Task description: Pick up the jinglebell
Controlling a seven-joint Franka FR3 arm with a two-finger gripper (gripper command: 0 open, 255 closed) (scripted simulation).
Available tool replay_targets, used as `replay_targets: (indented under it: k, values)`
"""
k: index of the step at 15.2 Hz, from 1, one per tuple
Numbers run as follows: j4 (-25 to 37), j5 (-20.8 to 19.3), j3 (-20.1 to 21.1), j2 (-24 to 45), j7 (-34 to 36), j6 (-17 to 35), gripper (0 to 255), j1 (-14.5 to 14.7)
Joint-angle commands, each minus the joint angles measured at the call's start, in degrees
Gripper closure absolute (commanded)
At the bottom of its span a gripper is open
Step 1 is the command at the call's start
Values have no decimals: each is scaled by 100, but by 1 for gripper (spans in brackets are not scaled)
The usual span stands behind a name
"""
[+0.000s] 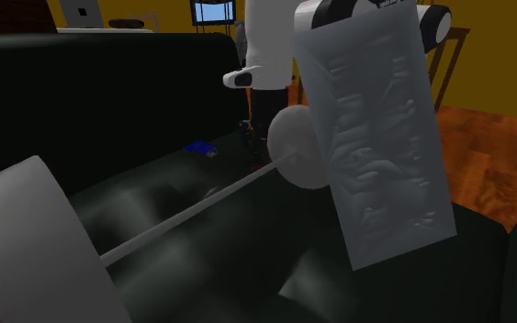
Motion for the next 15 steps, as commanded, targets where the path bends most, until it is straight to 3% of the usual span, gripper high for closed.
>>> replay_targets:
  k: [1, 15]
  values:
    - [126, 1, 1, -9, 9, -138, 255, 1]
    - [1194, -42, -3, 102, 110, -1093, 255, 0]
